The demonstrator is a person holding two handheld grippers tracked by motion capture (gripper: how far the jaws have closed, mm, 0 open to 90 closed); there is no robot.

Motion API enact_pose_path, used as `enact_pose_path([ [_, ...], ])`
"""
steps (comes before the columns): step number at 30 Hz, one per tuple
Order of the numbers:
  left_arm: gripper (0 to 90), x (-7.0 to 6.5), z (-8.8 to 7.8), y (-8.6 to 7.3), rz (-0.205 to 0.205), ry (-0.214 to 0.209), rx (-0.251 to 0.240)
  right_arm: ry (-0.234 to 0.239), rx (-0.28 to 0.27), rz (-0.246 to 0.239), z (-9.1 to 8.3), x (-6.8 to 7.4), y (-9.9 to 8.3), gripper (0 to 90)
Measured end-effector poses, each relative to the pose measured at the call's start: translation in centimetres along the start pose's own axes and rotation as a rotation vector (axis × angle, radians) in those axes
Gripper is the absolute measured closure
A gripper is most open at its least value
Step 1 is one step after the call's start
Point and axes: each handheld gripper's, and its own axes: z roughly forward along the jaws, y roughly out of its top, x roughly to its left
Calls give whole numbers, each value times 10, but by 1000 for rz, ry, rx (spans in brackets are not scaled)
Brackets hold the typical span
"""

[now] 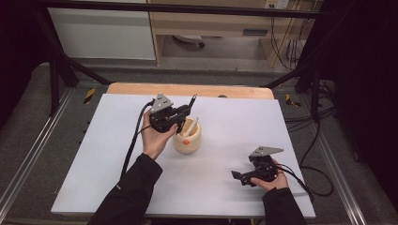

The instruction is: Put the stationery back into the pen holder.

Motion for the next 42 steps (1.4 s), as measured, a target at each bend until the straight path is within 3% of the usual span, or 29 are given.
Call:
enact_pose_path([
  [11, 795, 7, 32, -20, 16, 4, 36, 3, 9, -4, 1, 0, 0, 8],
  [21, 792, 10, 29, -40, 17, -12, 85, 4, 7, -3, 1, 0, 0, 8],
  [24, 786, 13, 24, -42, 17, -12, 97, 2, 9, -2, 1, 1, -1, 8],
  [27, 725, 15, 17, -39, 18, -18, 110, 3, 9, 0, 1, 1, -1, 8],
  [35, 543, 22, -21, -34, 33, -3, 159, 2, 6, -3, 1, 1, 0, 8],
  [42, 346, 37, -51, -57, 18, 1, 231, -1, -3, 6, -1, 1, 0, 8],
])
